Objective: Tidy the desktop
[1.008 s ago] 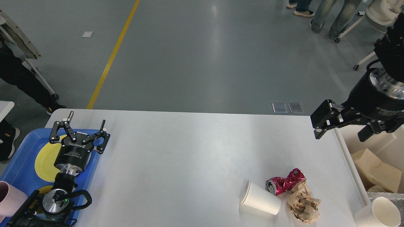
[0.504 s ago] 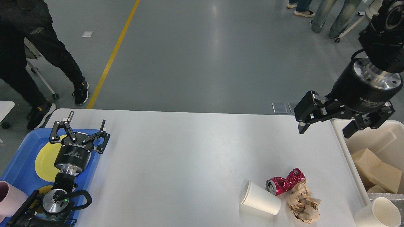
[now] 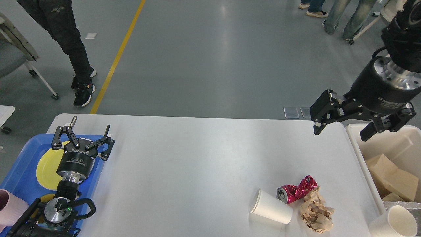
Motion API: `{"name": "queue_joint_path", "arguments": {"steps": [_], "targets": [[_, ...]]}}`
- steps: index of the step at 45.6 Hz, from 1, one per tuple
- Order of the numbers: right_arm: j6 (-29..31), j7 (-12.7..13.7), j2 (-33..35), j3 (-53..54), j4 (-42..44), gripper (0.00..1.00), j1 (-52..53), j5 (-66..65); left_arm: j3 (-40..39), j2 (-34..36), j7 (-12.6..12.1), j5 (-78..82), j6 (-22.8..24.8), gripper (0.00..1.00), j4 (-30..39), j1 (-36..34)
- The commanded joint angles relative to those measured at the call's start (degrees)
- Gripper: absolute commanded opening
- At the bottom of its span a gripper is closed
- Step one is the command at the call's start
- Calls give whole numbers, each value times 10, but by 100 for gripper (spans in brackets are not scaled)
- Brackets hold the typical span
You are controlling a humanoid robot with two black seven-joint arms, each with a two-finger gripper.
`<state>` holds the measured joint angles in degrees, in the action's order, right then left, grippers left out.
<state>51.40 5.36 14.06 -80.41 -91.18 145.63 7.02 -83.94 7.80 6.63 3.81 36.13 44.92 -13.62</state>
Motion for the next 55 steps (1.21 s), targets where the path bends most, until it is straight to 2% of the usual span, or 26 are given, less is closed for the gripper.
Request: {"name": "queue_joint_path", "arguments": {"steps": [1, 9, 17, 28, 35, 44, 55], "targets": [[2, 0, 5, 1, -1, 99, -1, 0, 0, -1, 1, 0, 0, 97, 0, 0], [-5, 0, 10, -3, -6, 99, -1, 0, 0, 0, 0, 0, 0, 97, 0, 0], [-13, 0, 12, -52, -4, 99, -3, -2, 0, 0, 0, 0, 0, 97, 0, 0], [-31, 0, 94, -138, 2, 99, -22, -32, 0, 0, 0, 0, 0, 97, 0, 0], [-50, 0, 174, -176, 5, 98, -54, -61, 0, 0, 0, 0, 0, 97, 0, 0], [-78, 1, 332, -177, 36, 98, -136, -134, 0, 0, 0, 0, 0, 97, 0, 0], [-163, 2, 463, -150, 86, 98, -219, -153, 0, 0, 0, 0, 0, 97, 0, 0]]}}
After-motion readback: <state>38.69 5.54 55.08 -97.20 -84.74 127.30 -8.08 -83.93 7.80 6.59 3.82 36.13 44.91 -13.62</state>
